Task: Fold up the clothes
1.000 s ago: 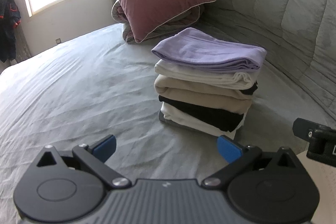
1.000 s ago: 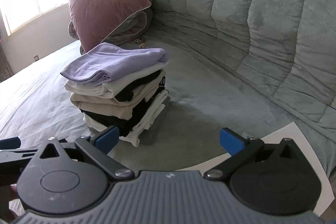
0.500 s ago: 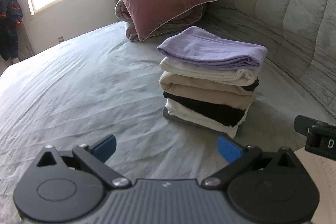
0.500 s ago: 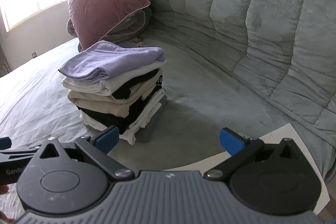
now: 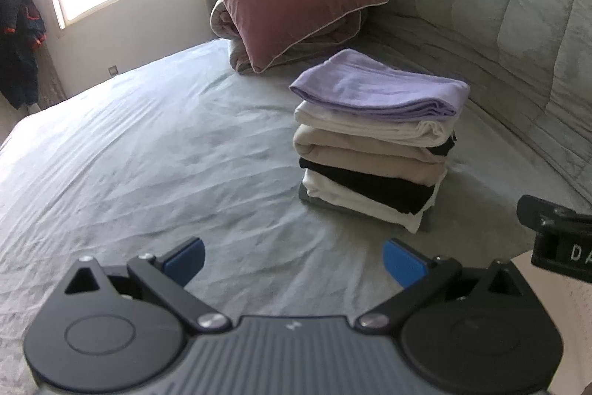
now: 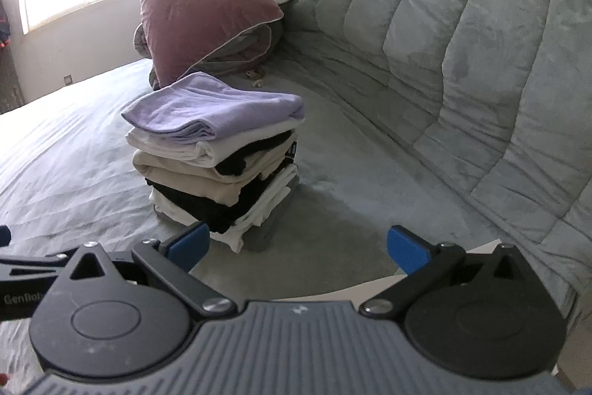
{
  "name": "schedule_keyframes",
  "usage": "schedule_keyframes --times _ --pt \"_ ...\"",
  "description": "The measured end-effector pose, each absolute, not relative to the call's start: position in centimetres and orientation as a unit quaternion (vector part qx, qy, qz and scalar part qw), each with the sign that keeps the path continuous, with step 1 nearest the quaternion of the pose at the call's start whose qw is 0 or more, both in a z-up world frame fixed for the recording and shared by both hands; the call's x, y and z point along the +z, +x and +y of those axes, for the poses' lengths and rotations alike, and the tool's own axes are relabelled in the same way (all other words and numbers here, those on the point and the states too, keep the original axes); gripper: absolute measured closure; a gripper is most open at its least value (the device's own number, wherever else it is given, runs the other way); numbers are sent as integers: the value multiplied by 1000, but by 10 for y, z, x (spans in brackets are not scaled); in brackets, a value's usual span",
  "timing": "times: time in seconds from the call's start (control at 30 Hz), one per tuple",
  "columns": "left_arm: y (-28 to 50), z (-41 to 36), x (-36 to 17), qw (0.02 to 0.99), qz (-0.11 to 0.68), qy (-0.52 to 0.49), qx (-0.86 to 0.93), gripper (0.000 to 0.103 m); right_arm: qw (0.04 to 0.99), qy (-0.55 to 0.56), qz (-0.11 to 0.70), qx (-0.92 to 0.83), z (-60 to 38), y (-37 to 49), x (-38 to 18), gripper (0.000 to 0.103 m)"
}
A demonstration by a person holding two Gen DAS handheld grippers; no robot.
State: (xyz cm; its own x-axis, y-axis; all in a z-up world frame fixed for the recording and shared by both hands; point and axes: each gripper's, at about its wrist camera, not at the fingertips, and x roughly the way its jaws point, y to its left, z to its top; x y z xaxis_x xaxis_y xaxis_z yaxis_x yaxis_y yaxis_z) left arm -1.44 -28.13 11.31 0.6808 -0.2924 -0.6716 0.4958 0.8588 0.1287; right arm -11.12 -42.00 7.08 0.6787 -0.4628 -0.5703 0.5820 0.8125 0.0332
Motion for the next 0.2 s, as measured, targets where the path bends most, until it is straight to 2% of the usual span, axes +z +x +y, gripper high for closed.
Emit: schedule_keyframes --times 0.2 --pt "-30 -266 128 909 325 145 -219 1 914 97 278 -281 -400 -123 82 0"
